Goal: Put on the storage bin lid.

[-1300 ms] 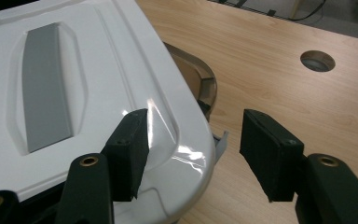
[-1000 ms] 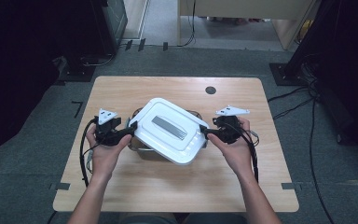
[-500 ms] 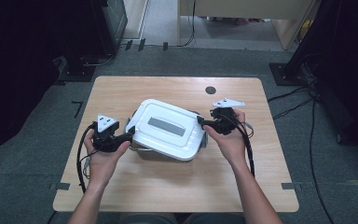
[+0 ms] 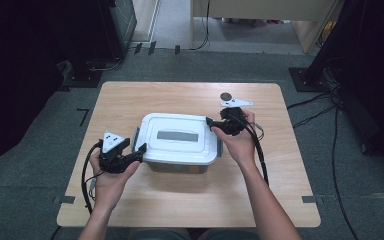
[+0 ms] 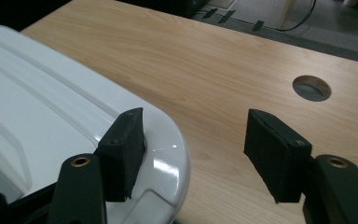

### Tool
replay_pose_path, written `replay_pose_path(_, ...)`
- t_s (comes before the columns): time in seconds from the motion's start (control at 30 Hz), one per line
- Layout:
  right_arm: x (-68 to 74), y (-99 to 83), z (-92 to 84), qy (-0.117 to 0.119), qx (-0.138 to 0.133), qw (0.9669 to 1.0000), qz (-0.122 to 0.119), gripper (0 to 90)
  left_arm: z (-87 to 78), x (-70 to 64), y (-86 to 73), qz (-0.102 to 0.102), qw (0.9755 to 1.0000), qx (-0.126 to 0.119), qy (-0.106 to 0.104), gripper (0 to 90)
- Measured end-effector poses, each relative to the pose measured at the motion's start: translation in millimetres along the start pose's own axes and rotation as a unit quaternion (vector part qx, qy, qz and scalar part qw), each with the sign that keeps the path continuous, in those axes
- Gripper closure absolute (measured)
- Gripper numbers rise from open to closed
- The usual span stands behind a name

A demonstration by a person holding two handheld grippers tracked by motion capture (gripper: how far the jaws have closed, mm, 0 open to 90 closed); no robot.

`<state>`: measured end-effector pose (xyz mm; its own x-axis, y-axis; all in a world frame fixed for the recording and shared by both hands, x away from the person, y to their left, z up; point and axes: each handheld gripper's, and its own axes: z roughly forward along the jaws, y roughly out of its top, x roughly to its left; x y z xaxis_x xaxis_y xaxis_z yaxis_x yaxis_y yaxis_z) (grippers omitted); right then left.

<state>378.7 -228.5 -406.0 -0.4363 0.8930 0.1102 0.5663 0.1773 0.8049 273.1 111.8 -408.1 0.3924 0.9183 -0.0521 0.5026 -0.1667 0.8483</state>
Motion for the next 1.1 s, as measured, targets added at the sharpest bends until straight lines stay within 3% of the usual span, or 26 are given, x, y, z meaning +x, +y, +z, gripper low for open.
replay_pose_path(0.17,-4.0,-0.9,2.8,0.013,-0.006,0.9998,0.01,36.9,2.5,6.0,-3.1,-0.023,0.9995,-0.011,-0.018,38.1)
replay_pose_path(0.47,-6.0,-0.9,7.2,-0.002,-0.017,0.9997,0.016,36.8,11.7,11.1,1.8,-0.037,0.9988,-0.021,-0.023,38.1)
replay_pose_path(0.73,-13.7,1.9,13.1,0.016,-0.017,0.9984,0.051,37.0,18.5,12.1,6.6,-0.031,0.9993,-0.019,-0.01,35.8)
replay_pose_path(0.83,-16.7,1.7,11.8,0.039,-0.02,0.9971,0.062,35.9,19.5,13.8,7.7,-0.022,0.9996,-0.011,-0.012,27.1)
replay_pose_path(0.93,-15.4,1.2,4.3,0.041,-0.034,0.9976,0.044,28.0,15.3,15.7,6.8,-0.024,0.9993,-0.021,-0.021,20.4)
replay_pose_path(1.1,-12.8,-0.8,-9.1,0.029,-0.034,0.9985,0.031,23.7,4.4,18.7,6.5,-0.031,0.9978,-0.042,-0.042,15.2)
